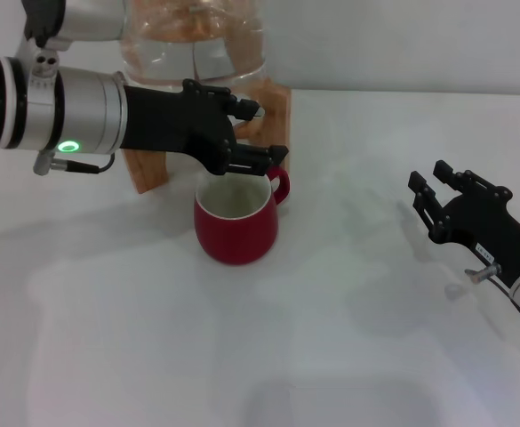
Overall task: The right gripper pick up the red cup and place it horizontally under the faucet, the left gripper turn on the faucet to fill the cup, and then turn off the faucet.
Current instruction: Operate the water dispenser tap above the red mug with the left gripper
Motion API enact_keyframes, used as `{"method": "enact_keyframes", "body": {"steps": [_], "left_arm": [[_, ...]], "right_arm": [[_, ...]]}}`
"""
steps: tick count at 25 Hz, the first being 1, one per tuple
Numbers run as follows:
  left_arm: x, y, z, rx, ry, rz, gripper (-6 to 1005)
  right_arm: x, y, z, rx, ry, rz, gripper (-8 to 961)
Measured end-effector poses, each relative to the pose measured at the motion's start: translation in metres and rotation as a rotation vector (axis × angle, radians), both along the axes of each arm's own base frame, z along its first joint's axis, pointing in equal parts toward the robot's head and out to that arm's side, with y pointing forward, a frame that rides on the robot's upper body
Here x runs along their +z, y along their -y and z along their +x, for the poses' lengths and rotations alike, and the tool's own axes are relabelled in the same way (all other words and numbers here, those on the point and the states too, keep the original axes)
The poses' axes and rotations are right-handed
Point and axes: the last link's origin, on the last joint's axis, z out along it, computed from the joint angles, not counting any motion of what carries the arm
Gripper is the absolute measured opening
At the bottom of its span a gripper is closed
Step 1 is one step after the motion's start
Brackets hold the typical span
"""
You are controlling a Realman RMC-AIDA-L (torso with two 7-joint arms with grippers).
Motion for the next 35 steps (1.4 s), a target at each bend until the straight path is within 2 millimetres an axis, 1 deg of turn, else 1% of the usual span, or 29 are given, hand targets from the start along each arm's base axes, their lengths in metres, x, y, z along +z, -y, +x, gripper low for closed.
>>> {"method": "enact_keyframes", "body": {"steps": [35], "left_arm": [[-0.0021, -0.0043, 0.0029, -0.010, -0.014, 0.017, 760]], "right_arm": [[-0.0007, 0.0029, 0.0012, 0.000, -0.001, -0.003, 362]]}}
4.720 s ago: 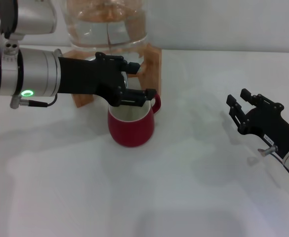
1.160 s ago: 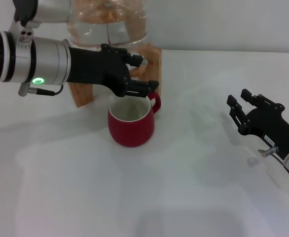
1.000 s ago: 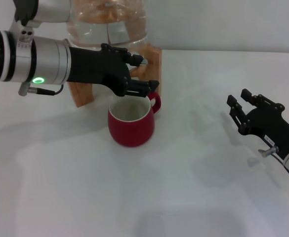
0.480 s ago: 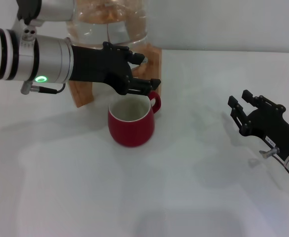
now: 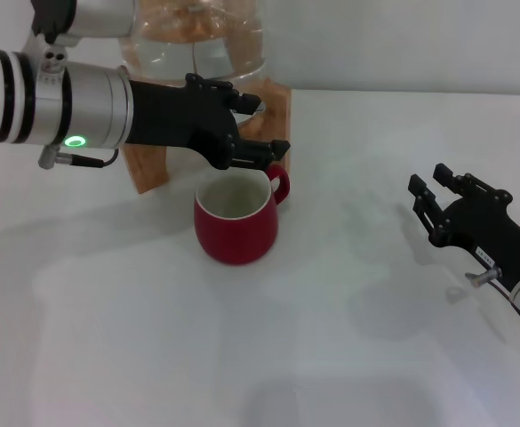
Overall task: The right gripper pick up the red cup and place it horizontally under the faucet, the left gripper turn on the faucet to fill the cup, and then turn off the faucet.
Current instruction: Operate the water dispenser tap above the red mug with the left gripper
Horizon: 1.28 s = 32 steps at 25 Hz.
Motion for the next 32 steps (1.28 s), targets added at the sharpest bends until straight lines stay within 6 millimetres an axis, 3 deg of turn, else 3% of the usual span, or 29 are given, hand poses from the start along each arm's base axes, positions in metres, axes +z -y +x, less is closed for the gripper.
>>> {"method": "enact_keyframes", "body": {"steps": [15, 32], "left_arm": [[-0.0083, -0.0006, 0.0088, -0.029, -0.011, -0.009, 760], [-0.0060, -0.0014, 0.0057, -0.017, -0.013, 0.000, 760]], "right_arm": [[-0.0003, 0.0000, -0.0013, 0.007, -0.001, -0.001, 362], [0.0010, 0.0010, -0.0007, 0.010, -0.004, 0.004, 362]]}}
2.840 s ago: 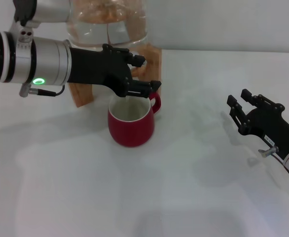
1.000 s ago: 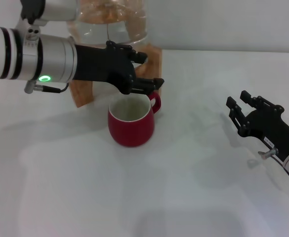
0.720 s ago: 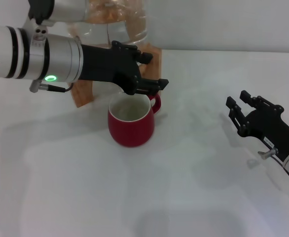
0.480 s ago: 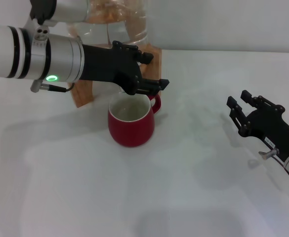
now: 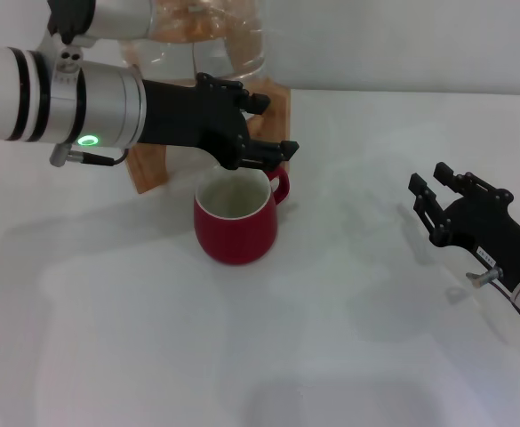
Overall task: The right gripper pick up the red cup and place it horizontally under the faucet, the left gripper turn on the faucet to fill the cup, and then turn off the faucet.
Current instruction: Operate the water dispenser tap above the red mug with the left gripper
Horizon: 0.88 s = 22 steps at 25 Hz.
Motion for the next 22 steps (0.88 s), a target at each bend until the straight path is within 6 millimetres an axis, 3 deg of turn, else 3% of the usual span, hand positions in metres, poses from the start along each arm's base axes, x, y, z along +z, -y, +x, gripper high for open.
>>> {"method": "enact_keyframes", "body": {"steps": [22], "left_arm": [[0.0022, -0.0043, 0.0002, -0.002, -0.006, 0.028, 760]], "right_arm": [[0.0000, 0.0000, 0.0000, 0.000, 0.000, 0.000, 362]]}}
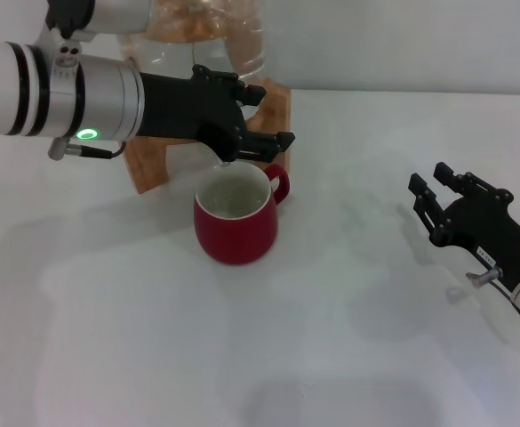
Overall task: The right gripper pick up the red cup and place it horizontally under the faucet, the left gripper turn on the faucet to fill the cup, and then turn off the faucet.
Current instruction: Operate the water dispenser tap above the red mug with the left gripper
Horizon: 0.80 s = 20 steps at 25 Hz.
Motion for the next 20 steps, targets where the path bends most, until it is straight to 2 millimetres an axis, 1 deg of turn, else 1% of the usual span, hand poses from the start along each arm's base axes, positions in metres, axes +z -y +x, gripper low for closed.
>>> {"method": "enact_keyframes", "body": {"steps": [20], "left_arm": [[0.0003, -0.0005, 0.0005, -0.003, 0.000, 0.003, 760]], "right_arm": [[0.0005, 0.0005, -0.0003, 0.003, -0.003, 0.003, 363]]}}
